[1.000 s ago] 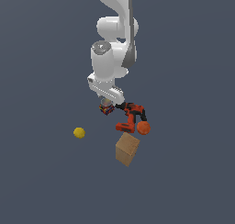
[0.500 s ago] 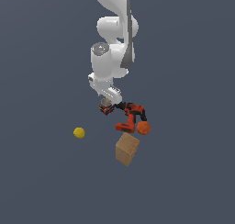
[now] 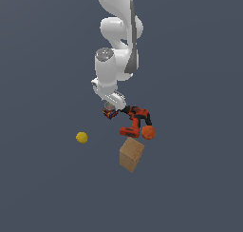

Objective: Pick up a designated object from a clutter of objects.

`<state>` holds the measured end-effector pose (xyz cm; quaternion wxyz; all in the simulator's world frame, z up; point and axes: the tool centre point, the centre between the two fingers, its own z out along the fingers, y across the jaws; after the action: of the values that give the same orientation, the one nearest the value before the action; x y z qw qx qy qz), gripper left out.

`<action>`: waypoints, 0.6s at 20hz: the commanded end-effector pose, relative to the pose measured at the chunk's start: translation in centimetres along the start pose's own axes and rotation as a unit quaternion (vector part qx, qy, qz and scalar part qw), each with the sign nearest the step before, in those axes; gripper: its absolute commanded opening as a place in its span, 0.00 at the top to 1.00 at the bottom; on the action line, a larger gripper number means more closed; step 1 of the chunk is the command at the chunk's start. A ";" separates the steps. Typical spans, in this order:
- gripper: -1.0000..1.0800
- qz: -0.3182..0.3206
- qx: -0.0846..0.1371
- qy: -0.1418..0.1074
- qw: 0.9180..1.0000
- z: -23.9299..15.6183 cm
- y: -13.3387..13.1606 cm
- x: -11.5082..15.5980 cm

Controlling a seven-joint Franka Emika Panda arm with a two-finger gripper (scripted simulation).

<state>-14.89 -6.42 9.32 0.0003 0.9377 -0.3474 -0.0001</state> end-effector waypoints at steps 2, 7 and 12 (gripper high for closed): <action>0.04 0.001 0.000 0.000 1.000 1.4 0.1 0.0; 0.04 0.002 0.000 0.000 1.000 3.0 0.1 -0.1; 0.04 0.002 0.000 0.000 1.000 3.5 0.0 0.0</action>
<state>-14.99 -6.43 5.91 0.0005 0.9371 -0.3490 -0.0004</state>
